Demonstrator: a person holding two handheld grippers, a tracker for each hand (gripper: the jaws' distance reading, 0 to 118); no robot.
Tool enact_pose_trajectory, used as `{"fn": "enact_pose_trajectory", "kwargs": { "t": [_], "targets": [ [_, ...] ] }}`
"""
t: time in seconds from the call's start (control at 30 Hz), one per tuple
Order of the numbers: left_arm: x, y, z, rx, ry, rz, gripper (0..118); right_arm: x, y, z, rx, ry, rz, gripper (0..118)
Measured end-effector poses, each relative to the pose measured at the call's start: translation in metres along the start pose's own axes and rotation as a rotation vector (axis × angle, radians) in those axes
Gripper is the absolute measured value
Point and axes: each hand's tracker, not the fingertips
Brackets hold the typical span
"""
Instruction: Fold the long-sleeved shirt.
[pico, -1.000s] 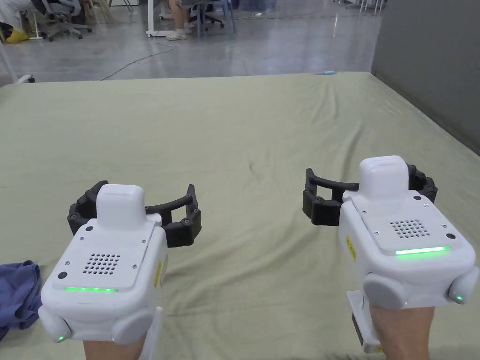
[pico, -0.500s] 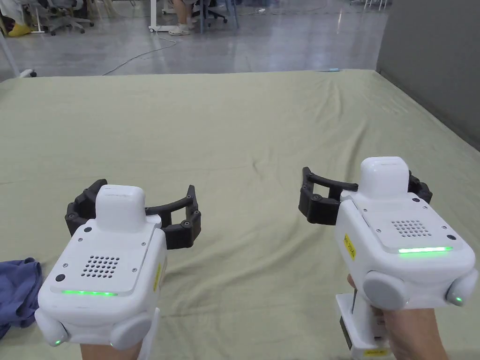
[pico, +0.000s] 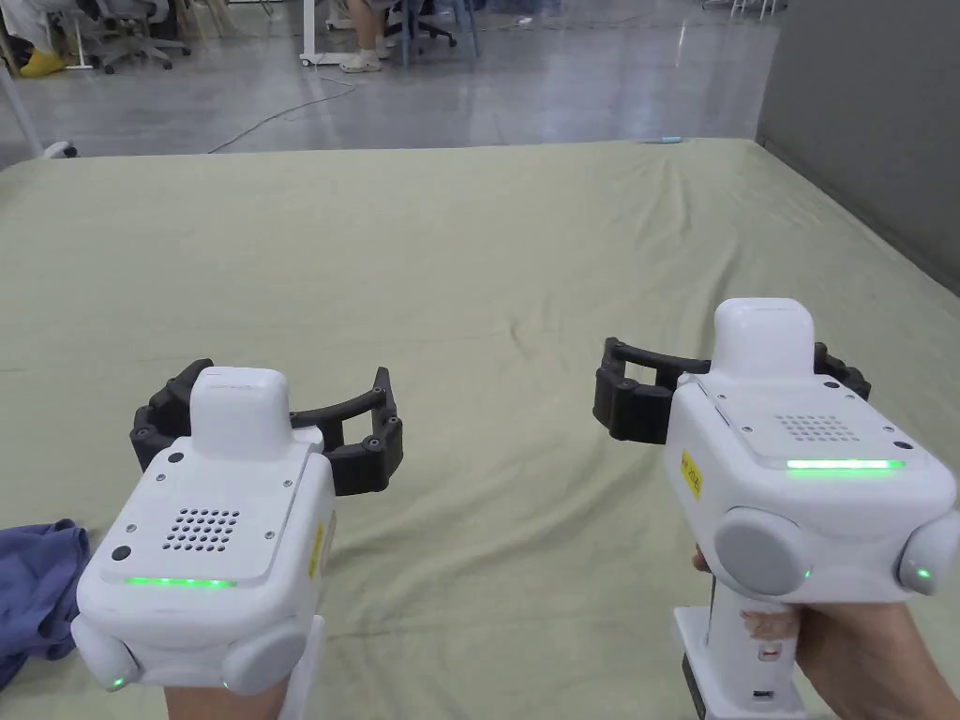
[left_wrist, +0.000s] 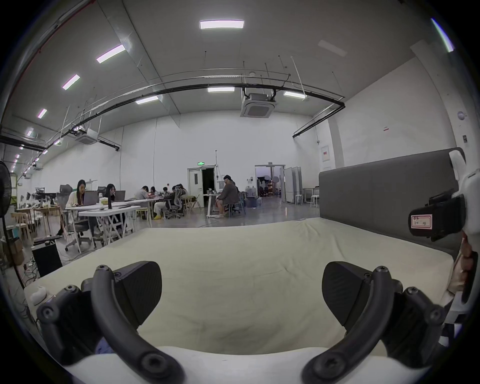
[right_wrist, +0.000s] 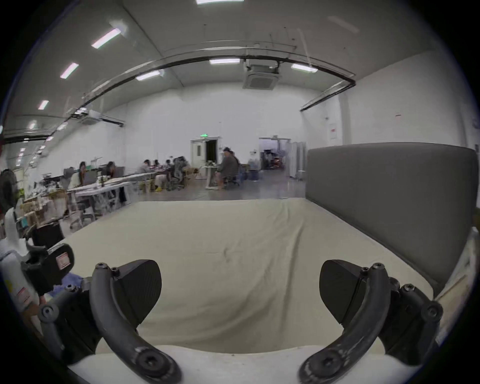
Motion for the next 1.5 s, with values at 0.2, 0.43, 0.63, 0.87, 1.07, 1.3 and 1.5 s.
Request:
{"fn": "enact_pose_trajectory", "kwargs": {
  "t": [0.2,0.43,0.63,0.87,1.07,1.3,1.5],
  "targets": [
    [-0.001,-0.002,0.000,-0.008,0.000,0.008,118,0.001,0.001,0.002,0.001,0.009,0.002,118],
    [0.001,-0.002,0.001,-0.012,-0.016,0.019,118,-0.002,-0.003,-0.003,-0.004,-0.057,0.030,118],
    [0.002,-0.002,0.002,-0.018,-0.008,0.002,118,0.001,-0.007,0.004,0.049,-0.091,0.003,118],
    [0.003,-0.002,0.003,-0.020,-0.009,0.012,118,0.006,-0.008,0.005,0.014,0.016,0.013,118],
    [0.004,-0.001,0.004,-0.020,-0.016,0.007,118,0.012,-0.010,0.005,0.035,0.060,-0.038,118],
    [0.005,0.000,0.005,-0.023,-0.021,0.005,118,0.014,-0.013,0.005,0.043,0.059,-0.029,118],
    [0.006,0.000,0.005,-0.016,-0.024,0.006,118,0.016,-0.011,0.005,0.038,0.060,-0.046,118]
  ]
}}
